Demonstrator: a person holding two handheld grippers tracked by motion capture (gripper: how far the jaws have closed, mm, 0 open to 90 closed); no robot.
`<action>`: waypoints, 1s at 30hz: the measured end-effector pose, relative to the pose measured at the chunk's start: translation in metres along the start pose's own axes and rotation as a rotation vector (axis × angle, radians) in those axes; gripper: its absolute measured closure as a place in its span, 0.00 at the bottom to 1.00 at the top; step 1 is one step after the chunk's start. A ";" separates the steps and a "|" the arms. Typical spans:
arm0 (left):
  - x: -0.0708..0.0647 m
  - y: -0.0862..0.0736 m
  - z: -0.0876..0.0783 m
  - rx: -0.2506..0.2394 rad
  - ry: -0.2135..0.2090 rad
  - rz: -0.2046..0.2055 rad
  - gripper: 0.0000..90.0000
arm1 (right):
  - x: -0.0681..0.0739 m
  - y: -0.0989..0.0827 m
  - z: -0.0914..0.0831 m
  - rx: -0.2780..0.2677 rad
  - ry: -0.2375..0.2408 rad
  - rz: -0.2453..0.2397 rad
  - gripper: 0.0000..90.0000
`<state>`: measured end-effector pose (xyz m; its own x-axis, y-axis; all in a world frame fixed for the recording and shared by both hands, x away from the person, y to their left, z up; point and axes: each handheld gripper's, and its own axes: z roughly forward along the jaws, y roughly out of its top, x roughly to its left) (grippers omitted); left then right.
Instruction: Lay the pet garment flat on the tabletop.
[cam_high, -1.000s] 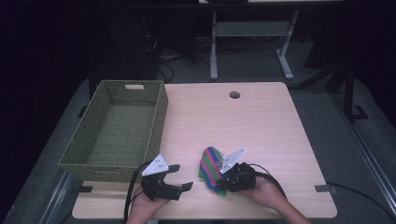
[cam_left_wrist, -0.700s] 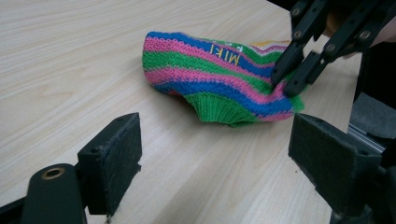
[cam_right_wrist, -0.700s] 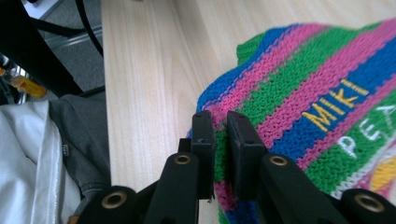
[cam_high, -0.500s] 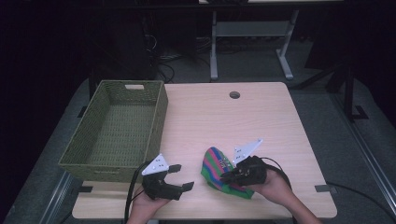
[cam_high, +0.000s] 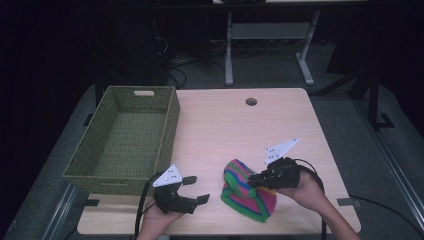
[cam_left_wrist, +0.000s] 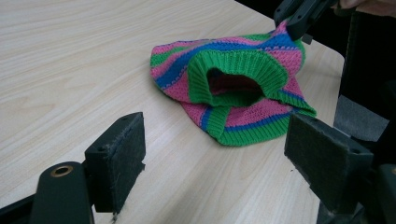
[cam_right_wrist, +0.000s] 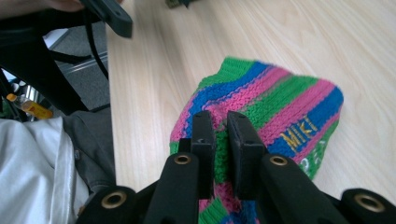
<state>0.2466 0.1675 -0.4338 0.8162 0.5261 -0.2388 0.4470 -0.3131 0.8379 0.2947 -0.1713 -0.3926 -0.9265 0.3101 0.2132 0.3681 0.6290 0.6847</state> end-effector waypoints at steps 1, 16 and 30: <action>0.000 0.000 0.000 -0.002 0.000 -0.006 0.22 | -0.001 -0.002 0.001 0.005 0.000 0.004 0.91; -0.002 -0.001 0.001 0.003 -0.001 -0.003 0.22 | -0.003 -0.036 0.025 0.138 -0.045 -0.019 0.78; -0.001 -0.001 0.000 0.000 0.001 -0.002 0.22 | 0.016 -0.030 0.025 0.117 -0.048 -0.068 0.57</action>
<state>0.2449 0.1673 -0.4341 0.8149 0.5273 -0.2405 0.4491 -0.3122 0.8372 0.2706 -0.1672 -0.4277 -0.9457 0.2963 0.1334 0.3140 0.7279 0.6096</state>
